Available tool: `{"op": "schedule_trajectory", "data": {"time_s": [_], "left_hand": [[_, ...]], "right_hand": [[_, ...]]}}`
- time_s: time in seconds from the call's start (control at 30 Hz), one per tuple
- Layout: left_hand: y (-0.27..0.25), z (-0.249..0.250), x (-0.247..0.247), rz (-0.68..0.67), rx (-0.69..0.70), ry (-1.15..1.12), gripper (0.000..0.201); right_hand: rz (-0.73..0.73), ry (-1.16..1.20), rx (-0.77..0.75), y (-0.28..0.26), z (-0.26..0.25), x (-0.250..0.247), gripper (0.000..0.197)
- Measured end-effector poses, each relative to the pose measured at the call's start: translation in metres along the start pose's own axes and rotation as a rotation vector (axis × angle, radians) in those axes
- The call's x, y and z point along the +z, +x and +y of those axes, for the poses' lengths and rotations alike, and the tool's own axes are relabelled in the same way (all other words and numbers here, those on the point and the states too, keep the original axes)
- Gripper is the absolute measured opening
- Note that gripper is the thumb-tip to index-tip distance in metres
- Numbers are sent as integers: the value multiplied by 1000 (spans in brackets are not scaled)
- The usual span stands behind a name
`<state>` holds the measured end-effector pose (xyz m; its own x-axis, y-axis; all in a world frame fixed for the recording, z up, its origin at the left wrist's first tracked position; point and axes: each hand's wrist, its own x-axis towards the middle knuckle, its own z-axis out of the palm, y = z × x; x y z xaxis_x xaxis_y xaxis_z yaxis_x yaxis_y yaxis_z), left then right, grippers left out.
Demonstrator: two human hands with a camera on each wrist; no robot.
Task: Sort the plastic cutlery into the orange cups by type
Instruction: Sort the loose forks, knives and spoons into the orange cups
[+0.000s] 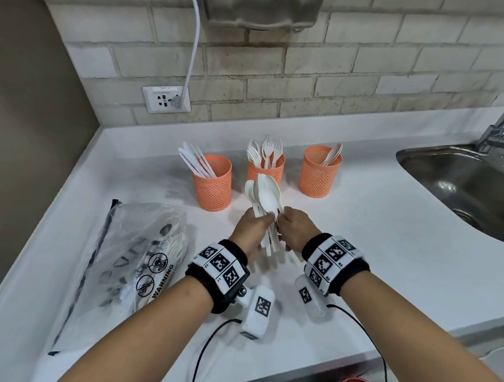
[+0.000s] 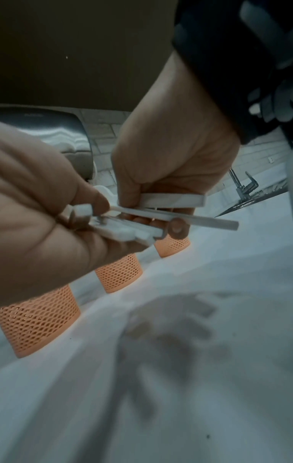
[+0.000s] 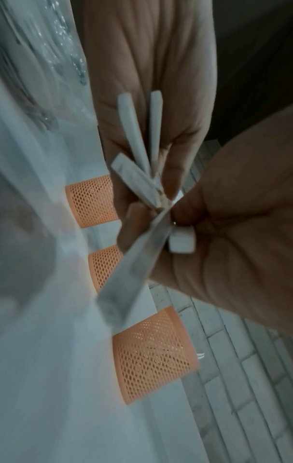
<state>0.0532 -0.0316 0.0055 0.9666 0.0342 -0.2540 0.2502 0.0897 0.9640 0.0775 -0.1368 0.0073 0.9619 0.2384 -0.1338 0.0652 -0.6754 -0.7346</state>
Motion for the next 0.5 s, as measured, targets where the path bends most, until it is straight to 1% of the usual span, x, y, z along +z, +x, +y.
{"op": "schedule_trajectory", "data": {"time_s": [0.03,0.1,0.2,0.3,0.33,0.4,0.47,0.5], "left_hand": [[-2,2,1,0,-23,-25,16],[-3,2,1,14,-39,-33,11],[-3,-2,-1,103,-32,0,10],[2,-7,-5,153,-38,-11,10],[1,-6,-7,168,-38,-24,9],[1,-5,-10,205,-26,-30,11],[0,-5,-13,220,3,-53,5],[0,-6,-15,219,19,-57,5]], "right_hand": [[4,-12,9,-2,-1,-1,27],[-13,-37,8,-6,-3,0,22],[-85,-48,-11,-10,-6,3,22],[-99,-78,-42,-15,-10,6,26],[-81,-91,-58,-17,-10,8,26],[-6,-92,-67,-21,-11,11,14],[93,-24,-78,-23,-11,11,20],[123,18,-92,-23,-11,12,17]]}}
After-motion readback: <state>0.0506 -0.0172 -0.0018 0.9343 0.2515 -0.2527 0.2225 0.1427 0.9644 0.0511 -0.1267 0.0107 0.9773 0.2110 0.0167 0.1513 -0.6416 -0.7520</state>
